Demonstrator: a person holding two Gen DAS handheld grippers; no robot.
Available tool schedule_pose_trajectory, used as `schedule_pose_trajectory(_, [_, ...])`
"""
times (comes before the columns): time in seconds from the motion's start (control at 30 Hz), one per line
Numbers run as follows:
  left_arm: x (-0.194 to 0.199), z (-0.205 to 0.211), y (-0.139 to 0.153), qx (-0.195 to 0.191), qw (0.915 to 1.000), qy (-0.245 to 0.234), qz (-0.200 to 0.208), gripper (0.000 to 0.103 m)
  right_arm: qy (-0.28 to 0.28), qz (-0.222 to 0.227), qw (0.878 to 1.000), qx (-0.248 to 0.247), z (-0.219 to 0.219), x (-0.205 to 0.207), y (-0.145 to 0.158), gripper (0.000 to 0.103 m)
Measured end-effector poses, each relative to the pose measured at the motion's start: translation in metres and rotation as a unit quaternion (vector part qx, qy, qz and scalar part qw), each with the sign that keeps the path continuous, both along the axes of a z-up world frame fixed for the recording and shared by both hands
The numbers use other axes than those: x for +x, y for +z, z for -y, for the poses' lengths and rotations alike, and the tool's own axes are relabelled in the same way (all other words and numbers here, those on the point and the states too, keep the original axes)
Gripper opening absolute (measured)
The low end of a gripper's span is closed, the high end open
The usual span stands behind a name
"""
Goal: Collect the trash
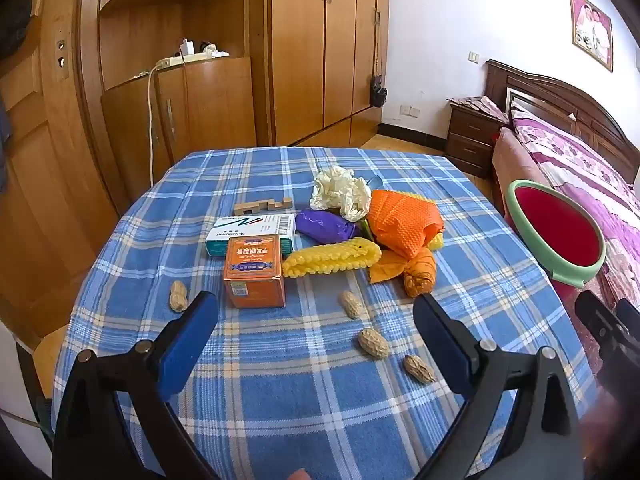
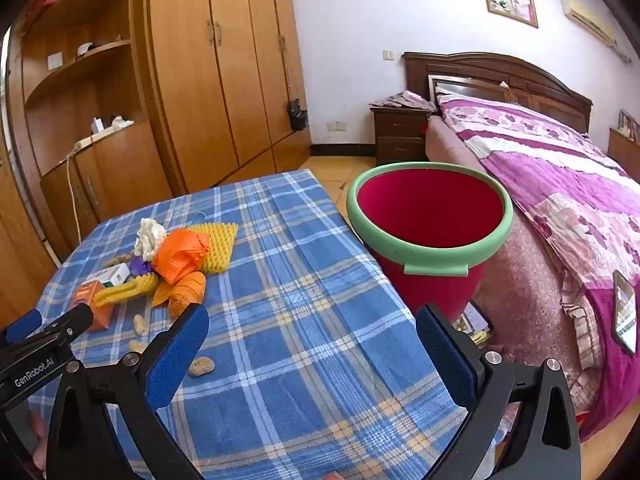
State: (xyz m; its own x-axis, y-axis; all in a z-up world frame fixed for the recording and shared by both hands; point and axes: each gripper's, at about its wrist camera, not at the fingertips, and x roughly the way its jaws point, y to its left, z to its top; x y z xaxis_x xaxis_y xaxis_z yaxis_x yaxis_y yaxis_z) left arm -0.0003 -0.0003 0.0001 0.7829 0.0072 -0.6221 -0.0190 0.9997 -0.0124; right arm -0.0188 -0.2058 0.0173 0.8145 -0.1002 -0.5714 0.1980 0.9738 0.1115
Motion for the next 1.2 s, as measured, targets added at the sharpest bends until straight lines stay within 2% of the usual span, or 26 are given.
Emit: schedule_pose_trajectory(1.2, [0.0001, -0.0017, -0.0038, -0.009, 0.9999, 0.002, -0.01, 0.097, -0.002, -0.003, 1.0, -0.005, -0.0012, -0.0005, 0.0005, 0.103])
